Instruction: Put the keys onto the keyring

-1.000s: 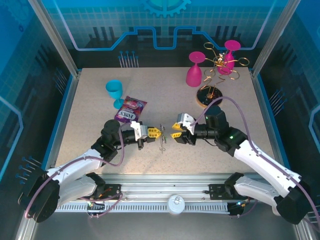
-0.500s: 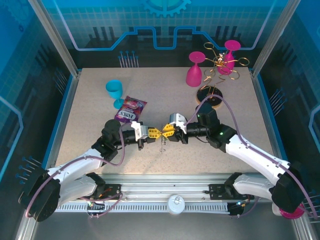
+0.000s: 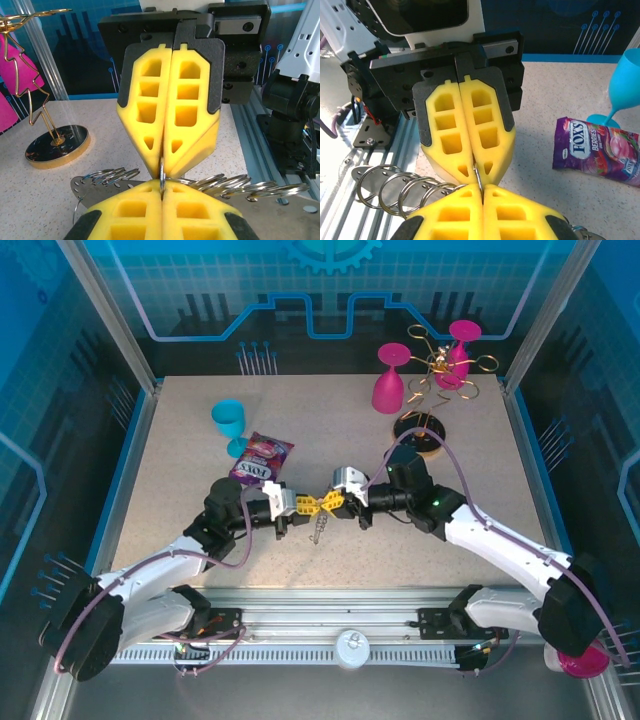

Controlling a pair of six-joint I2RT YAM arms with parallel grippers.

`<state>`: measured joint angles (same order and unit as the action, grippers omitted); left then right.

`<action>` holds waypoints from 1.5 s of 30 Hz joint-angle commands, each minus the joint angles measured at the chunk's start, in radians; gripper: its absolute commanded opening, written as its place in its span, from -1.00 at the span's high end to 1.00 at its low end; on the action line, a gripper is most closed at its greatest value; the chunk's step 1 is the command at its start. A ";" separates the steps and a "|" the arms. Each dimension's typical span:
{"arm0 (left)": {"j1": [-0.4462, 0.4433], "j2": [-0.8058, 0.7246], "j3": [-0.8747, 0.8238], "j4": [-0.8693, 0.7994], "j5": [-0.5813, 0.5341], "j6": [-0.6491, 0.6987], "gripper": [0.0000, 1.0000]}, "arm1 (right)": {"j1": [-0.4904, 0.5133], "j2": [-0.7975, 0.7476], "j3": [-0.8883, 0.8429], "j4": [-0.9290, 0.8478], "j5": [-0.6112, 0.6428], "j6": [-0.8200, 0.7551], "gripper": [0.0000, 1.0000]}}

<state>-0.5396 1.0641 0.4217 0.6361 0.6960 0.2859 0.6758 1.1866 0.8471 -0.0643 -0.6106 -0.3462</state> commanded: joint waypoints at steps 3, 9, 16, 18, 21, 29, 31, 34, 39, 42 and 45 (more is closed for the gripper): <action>-0.012 -0.028 0.077 -0.172 -0.064 0.063 0.78 | 0.036 0.036 0.143 -0.243 0.055 -0.137 1.00; -0.016 -0.027 0.168 -0.443 -0.102 0.177 0.73 | 0.091 0.130 0.307 -0.540 0.172 -0.248 1.00; -0.027 -0.010 0.254 -0.630 -0.126 0.268 0.91 | 0.154 0.226 0.474 -0.718 0.229 -0.307 1.00; -0.027 -0.015 0.259 -0.630 -0.119 0.273 1.00 | 0.155 0.227 0.488 -0.717 0.230 -0.293 1.00; -0.028 -0.039 0.206 -0.523 -0.094 0.256 1.00 | 0.095 0.148 0.402 -0.569 0.160 -0.197 0.78; -0.027 -0.059 0.091 -0.257 -0.021 0.204 1.00 | -0.032 -0.005 0.154 -0.252 -0.023 -0.010 0.27; -0.027 -0.059 0.089 -0.245 -0.013 0.201 1.00 | -0.029 -0.005 0.136 -0.220 -0.028 0.009 0.27; -0.027 -0.061 0.086 -0.234 -0.012 0.191 1.00 | -0.018 0.008 0.123 -0.204 -0.025 0.019 0.28; -0.028 -0.061 0.071 -0.183 -0.024 0.159 1.00 | -0.017 -0.006 0.057 -0.174 0.022 0.038 0.22; -0.027 -0.058 0.065 -0.172 -0.029 0.149 1.00 | -0.018 -0.050 -0.003 -0.134 0.035 0.068 0.17; -0.028 -0.057 0.065 -0.167 -0.033 0.145 1.00 | -0.018 -0.084 -0.045 -0.119 0.051 0.087 0.13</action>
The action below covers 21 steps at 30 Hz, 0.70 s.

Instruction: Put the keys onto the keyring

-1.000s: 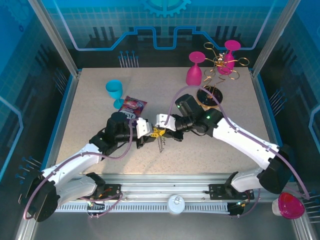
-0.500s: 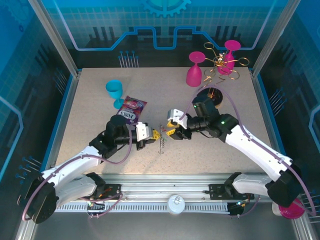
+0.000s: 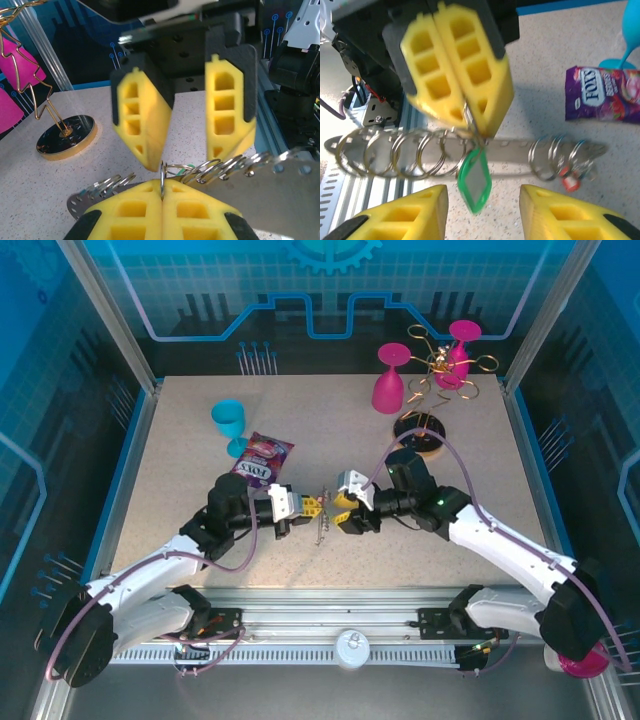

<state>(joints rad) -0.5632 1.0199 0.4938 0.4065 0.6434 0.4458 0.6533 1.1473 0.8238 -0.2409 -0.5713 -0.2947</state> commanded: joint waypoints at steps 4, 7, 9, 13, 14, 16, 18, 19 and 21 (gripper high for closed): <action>-0.004 -0.009 -0.014 0.091 0.012 -0.033 1.00 | 0.015 -0.049 -0.050 0.098 -0.010 0.073 0.11; -0.004 -0.006 -0.018 0.108 0.009 -0.048 1.00 | 0.042 -0.028 -0.053 0.148 0.003 0.090 0.11; -0.004 -0.004 -0.021 0.120 0.009 -0.060 1.00 | 0.049 -0.008 -0.048 0.178 0.013 0.099 0.13; -0.004 -0.005 -0.024 0.132 0.005 -0.074 1.00 | 0.051 0.027 -0.025 0.196 0.025 0.101 0.41; -0.003 -0.006 -0.025 0.134 0.002 -0.075 1.00 | 0.051 0.028 -0.019 0.183 0.031 0.095 0.58; -0.003 -0.007 -0.030 0.149 -0.008 -0.085 1.00 | 0.050 0.028 -0.001 0.130 0.057 0.074 0.89; -0.002 -0.007 -0.041 0.187 -0.025 -0.106 1.00 | 0.051 0.022 0.014 0.051 0.086 0.039 1.00; -0.001 -0.005 -0.047 0.212 -0.029 -0.120 1.00 | 0.050 0.020 0.018 0.013 0.105 0.022 1.00; 0.000 -0.001 -0.052 0.253 -0.038 -0.147 1.00 | 0.055 0.022 0.014 -0.040 0.139 -0.005 1.00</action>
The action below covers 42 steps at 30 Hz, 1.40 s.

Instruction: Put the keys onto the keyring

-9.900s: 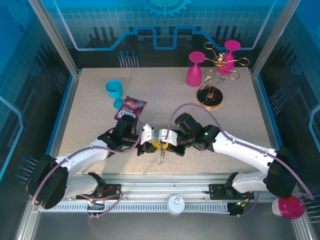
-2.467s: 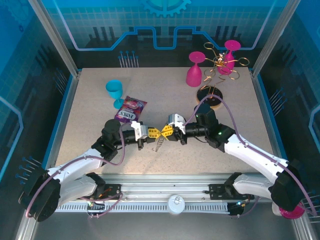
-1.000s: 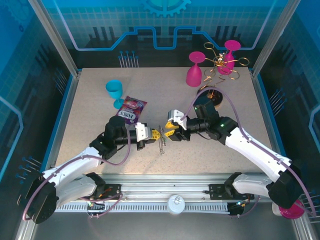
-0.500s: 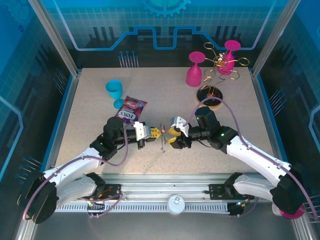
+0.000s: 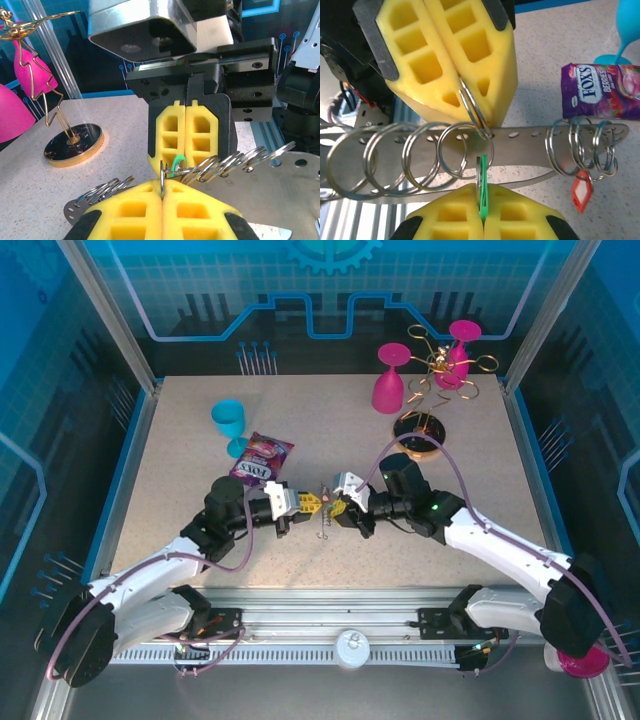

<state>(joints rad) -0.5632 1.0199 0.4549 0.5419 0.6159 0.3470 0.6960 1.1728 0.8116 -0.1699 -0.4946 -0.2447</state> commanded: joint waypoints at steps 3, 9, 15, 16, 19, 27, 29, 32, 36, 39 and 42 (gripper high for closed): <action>0.000 0.012 -0.014 0.177 -0.019 -0.078 1.00 | 0.048 0.026 0.024 -0.134 0.093 -0.076 1.00; 0.003 0.041 0.002 0.209 0.000 -0.079 1.00 | 0.075 0.035 0.049 -0.100 0.103 -0.071 0.98; 0.005 0.051 -0.008 0.173 0.068 -0.032 1.00 | -0.017 -0.130 0.013 -0.097 0.052 -0.073 0.11; 0.005 0.052 -0.009 0.163 0.079 -0.023 1.00 | -0.039 -0.152 0.005 -0.105 0.028 -0.085 0.09; 0.005 0.056 -0.010 0.150 0.100 -0.004 1.00 | -0.085 -0.181 -0.003 -0.114 -0.079 -0.097 0.10; 0.003 0.068 -0.016 0.142 0.149 0.019 1.00 | -0.071 -0.116 0.011 0.045 -0.122 -0.054 0.33; 0.004 0.073 -0.013 0.145 0.154 0.018 1.00 | -0.058 -0.089 0.013 0.067 -0.125 -0.059 0.33; 0.003 0.084 -0.014 0.164 0.161 0.004 1.00 | -0.036 -0.049 0.024 0.074 -0.133 -0.071 0.33; 0.004 0.090 -0.014 0.175 0.169 -0.006 1.00 | -0.018 -0.029 0.019 0.101 -0.134 -0.068 0.37; 0.003 0.092 -0.013 0.178 0.178 -0.010 1.00 | -0.014 -0.018 0.014 0.110 -0.128 -0.066 0.47; 0.004 0.095 -0.012 0.184 0.187 -0.017 1.00 | -0.011 -0.007 0.015 0.110 -0.126 -0.070 0.63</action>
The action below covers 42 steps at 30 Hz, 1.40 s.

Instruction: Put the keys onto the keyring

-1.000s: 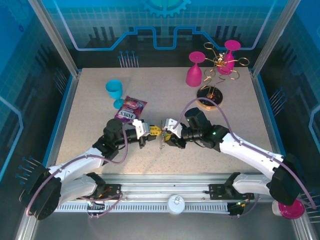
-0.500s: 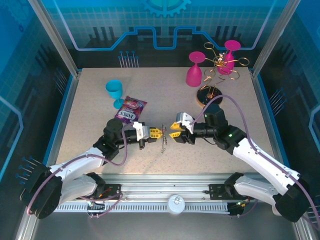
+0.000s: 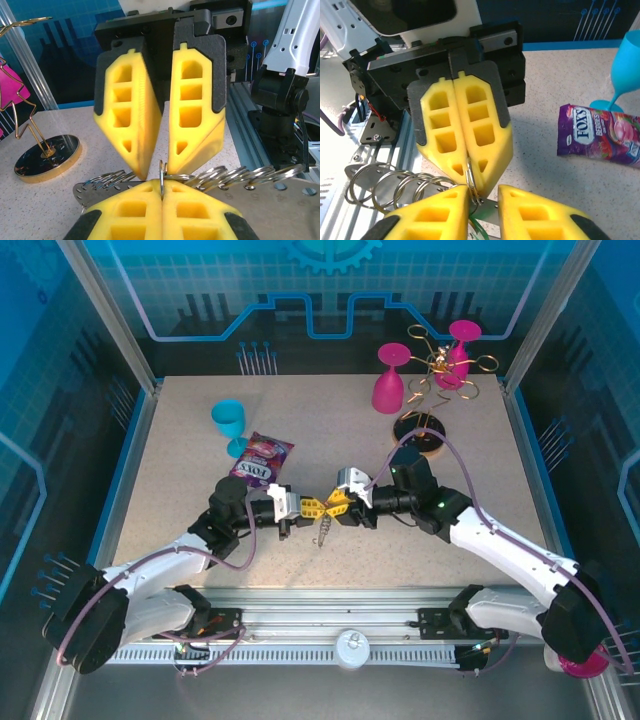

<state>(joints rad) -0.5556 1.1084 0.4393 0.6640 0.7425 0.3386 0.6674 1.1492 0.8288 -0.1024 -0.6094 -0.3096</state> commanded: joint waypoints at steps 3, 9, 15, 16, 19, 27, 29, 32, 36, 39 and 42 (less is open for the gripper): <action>-0.004 0.008 0.007 0.074 0.073 -0.021 1.00 | 0.023 0.027 0.001 0.037 -0.007 -0.013 0.64; -0.004 0.013 0.016 0.082 0.071 -0.047 1.00 | 0.034 0.057 0.045 -0.056 -0.015 -0.068 1.00; -0.006 -0.029 0.084 -0.207 -0.071 0.038 0.73 | 0.040 0.070 0.175 -0.336 0.069 -0.185 1.00; -0.008 -0.032 0.098 -0.256 -0.094 0.062 0.69 | 0.046 0.081 0.201 -0.388 0.086 -0.206 1.00; -0.019 -0.034 0.141 -0.380 -0.146 0.119 0.65 | 0.077 0.126 0.273 -0.520 0.145 -0.253 1.00; -0.061 -0.003 0.266 -0.694 -0.230 0.282 0.97 | 0.163 0.246 0.476 -0.754 0.294 -0.317 1.00; -0.064 -0.007 0.271 -0.698 -0.231 0.280 1.00 | 0.166 0.244 0.482 -0.750 0.291 -0.306 1.00; -0.063 -0.037 0.223 -0.592 -0.201 0.246 1.00 | 0.120 0.172 0.381 -0.590 0.219 -0.218 1.00; -0.061 -0.065 0.135 -0.390 -0.134 0.202 1.00 | 0.043 0.028 0.170 -0.289 0.097 -0.069 0.30; -0.061 -0.074 0.089 -0.286 -0.096 0.183 1.00 | 0.014 -0.018 0.081 -0.167 0.047 -0.017 0.26; -0.060 -0.079 0.065 -0.226 -0.065 0.166 1.00 | 0.010 -0.028 0.026 -0.110 0.026 -0.008 0.26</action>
<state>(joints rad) -0.6136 1.0542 0.5247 0.2874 0.6056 0.5312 0.6861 1.1347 0.8993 -0.3695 -0.5014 -0.3794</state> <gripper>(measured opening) 0.049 0.370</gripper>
